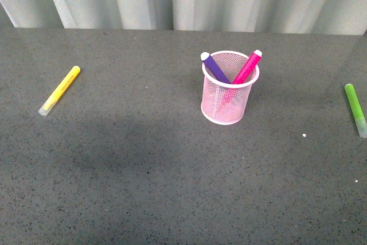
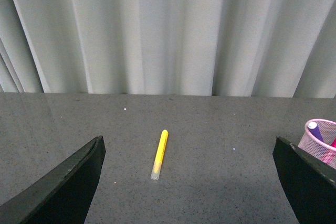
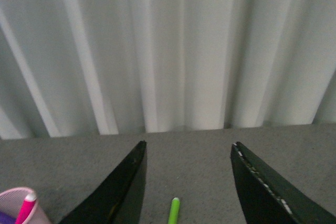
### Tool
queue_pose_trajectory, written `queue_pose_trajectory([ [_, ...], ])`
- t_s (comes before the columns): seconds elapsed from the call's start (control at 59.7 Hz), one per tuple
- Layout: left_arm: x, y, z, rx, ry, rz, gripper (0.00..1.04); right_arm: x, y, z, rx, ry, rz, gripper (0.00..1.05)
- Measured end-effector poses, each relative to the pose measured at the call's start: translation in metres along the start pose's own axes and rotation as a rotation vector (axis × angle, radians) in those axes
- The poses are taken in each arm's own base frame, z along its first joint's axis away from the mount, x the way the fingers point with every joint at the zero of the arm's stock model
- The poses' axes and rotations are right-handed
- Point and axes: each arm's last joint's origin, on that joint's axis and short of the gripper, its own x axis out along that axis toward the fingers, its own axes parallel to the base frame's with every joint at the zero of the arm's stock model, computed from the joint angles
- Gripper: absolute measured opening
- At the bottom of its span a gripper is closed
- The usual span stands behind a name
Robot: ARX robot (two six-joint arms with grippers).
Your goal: Insert purple and pink pens into pink cup
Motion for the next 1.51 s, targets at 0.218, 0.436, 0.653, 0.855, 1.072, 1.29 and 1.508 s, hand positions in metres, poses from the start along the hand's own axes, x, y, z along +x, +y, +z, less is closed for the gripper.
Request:
queue_pose_trajectory([
  [0.218, 0.000, 0.000, 0.000, 0.000, 0.000, 0.000, 0.98, -0.020, 0.023, -0.021, -0.009, -0.005, 0.000, 0.04],
  [0.436, 0.000, 0.000, 0.000, 0.000, 0.000, 0.000, 0.98, -0.036, 0.038, -0.036, -0.012, -0.003, 0.005, 0.04],
  [0.653, 0.000, 0.000, 0.000, 0.000, 0.000, 0.000, 0.98, -0.047, 0.046, -0.046, -0.012, -0.001, 0.003, 0.03],
  [0.855, 0.000, 0.000, 0.000, 0.000, 0.000, 0.000, 0.98, -0.058, 0.059, -0.052, -0.014, -0.006, 0.012, 0.03],
  [1.072, 0.000, 0.000, 0.000, 0.000, 0.000, 0.000, 0.98, -0.064, 0.059, -0.056, -0.014, -0.031, 0.007, 0.03],
  [1.29, 0.000, 0.000, 0.000, 0.000, 0.000, 0.000, 0.98, -0.069, 0.059, -0.056, -0.014, -0.034, 0.007, 0.03],
  [1.508, 0.000, 0.000, 0.000, 0.000, 0.000, 0.000, 0.98, -0.074, 0.059, -0.056, -0.013, -0.034, 0.007, 0.03],
])
